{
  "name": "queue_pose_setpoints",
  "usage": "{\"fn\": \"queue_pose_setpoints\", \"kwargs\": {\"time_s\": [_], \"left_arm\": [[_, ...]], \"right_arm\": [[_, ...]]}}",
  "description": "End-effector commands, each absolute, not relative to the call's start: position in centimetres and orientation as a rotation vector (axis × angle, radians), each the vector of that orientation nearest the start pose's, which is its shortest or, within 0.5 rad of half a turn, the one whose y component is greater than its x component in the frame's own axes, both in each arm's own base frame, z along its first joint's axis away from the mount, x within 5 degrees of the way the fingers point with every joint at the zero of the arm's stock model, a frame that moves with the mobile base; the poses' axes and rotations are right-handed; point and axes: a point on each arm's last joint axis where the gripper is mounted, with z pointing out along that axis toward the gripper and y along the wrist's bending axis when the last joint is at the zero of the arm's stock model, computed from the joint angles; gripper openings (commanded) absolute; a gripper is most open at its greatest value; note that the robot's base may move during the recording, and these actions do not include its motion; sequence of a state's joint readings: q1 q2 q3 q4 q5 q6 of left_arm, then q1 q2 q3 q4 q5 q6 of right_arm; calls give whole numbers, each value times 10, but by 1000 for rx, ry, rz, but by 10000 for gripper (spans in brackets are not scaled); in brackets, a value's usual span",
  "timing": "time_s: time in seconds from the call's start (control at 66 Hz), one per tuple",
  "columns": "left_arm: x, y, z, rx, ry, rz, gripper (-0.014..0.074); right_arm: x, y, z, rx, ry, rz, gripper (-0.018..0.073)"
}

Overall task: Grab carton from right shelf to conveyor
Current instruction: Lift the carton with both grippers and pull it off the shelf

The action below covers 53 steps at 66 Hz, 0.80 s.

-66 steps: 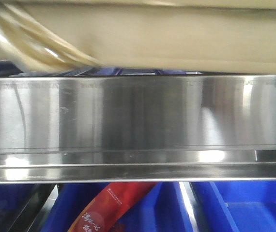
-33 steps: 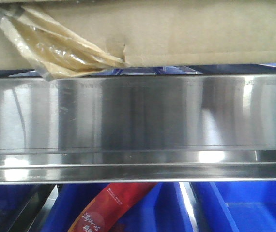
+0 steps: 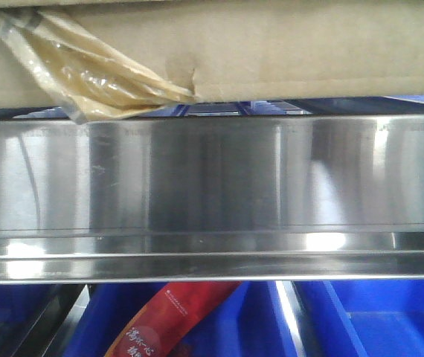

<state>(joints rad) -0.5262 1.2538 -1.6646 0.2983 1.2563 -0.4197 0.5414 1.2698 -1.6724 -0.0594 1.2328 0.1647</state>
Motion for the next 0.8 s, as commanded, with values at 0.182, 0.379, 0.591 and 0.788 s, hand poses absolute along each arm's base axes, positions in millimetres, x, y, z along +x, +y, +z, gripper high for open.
{"fn": "queue_pose_setpoints", "kwargs": {"time_s": [0.182,0.379,0.591,0.788], "left_arm": [[200,-92,490,112,2239,-179,-16],[200,-92,490,112,2239,-179,-16],[200,-92,490,112,2239,-179,-16],[200,-92,490,112,2239,-179,-16]], "right_arm": [[199,114,488,-428,2208,300,-66],[199,114,488,-428,2208,300,-66],[199,114,488,-428,2208,300,-66],[199,114,488,-428,2208,300,-66]]}}
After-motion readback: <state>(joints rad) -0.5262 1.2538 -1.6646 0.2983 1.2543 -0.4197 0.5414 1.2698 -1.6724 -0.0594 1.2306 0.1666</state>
